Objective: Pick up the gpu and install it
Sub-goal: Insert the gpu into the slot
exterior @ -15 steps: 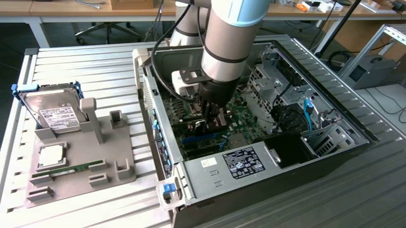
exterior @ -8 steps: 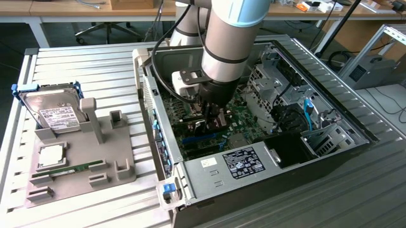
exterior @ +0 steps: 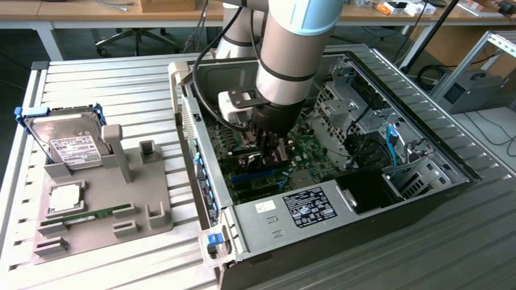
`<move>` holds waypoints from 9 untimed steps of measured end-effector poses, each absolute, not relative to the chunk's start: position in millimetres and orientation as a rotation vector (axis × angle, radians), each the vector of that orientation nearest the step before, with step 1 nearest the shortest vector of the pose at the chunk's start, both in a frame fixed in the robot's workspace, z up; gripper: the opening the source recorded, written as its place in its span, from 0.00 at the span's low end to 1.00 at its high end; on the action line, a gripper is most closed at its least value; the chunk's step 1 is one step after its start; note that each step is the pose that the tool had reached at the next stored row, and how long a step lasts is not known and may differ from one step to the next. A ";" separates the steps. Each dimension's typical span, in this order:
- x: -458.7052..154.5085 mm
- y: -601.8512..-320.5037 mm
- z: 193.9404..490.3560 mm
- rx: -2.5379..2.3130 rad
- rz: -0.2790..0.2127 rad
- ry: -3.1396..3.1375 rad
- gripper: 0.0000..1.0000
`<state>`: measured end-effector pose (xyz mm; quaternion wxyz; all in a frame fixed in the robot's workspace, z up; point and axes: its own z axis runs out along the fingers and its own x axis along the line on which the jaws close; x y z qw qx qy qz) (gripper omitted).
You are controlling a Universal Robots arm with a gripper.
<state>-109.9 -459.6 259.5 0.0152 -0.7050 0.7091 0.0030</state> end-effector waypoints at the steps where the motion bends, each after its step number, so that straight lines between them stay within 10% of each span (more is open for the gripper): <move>1: -109.9 -459.6 259.5 -2.194 0.009 2.206 0.27; 9: -109.9 -459.6 257.8 -2.194 0.009 2.206 0.27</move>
